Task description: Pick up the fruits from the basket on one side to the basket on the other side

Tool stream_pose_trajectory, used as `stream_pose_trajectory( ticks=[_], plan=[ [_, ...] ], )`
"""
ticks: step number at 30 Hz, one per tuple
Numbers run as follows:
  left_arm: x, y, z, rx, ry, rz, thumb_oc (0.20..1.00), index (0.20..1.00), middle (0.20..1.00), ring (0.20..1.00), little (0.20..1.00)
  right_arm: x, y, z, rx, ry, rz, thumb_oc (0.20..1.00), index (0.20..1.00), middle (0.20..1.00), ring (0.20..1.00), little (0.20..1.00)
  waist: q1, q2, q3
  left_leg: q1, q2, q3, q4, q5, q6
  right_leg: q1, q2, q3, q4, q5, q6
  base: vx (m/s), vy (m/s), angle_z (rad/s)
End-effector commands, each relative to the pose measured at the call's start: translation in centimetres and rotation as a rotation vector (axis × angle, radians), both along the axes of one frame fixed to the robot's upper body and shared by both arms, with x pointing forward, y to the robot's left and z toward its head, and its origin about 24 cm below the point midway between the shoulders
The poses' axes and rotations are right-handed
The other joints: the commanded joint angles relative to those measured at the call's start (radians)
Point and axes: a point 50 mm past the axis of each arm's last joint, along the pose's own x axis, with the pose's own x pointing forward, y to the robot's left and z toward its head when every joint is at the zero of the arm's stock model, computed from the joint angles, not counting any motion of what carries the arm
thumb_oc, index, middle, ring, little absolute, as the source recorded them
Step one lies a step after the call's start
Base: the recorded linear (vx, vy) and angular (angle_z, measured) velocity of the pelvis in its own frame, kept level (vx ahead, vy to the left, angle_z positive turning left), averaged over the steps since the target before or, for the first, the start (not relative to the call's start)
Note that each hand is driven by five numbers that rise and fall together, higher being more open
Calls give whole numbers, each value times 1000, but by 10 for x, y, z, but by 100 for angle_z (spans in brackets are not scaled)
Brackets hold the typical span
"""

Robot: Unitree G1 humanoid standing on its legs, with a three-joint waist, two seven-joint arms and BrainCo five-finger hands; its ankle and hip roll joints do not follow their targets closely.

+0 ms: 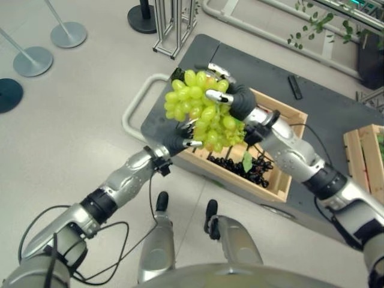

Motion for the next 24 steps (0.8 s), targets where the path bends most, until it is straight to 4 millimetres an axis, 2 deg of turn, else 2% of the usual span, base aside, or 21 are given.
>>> stream_pose_trajectory(
  ticks=[1, 9, 24],
  plan=[
    [1, -7, 19, -95, -59, -39, 1000, 1000, 1000, 1000, 1000, -10, 5, 36, 148, -139, 72, 200, 200, 200, 200, 200, 5, -29, -13, 9, -24, 31, 22, -36, 36, 50, -43, 42, -18, 12, 92, 0, 0, 0],
    [3, -29, 25, -126, -79, -90, 1000, 1000, 1000, 1000, 1000, -9, 17, 29, 174, -93, 99, 200, 200, 200, 200, 200, -3, -30, -14, 6, -24, 31, 25, -36, 37, 45, -44, 45, -15, 15, 90, 0, 0, 0],
    [5, -47, 33, -92, -124, -152, 1000, 1000, 1000, 1000, 1000, -9, 31, 21, 199, -37, 132, 200, 200, 200, 200, 200, -8, -29, -14, 3, -25, 34, 21, -32, 40, 40, -47, 50, -13, 19, 92, 0, 0, 0]
  ],
)
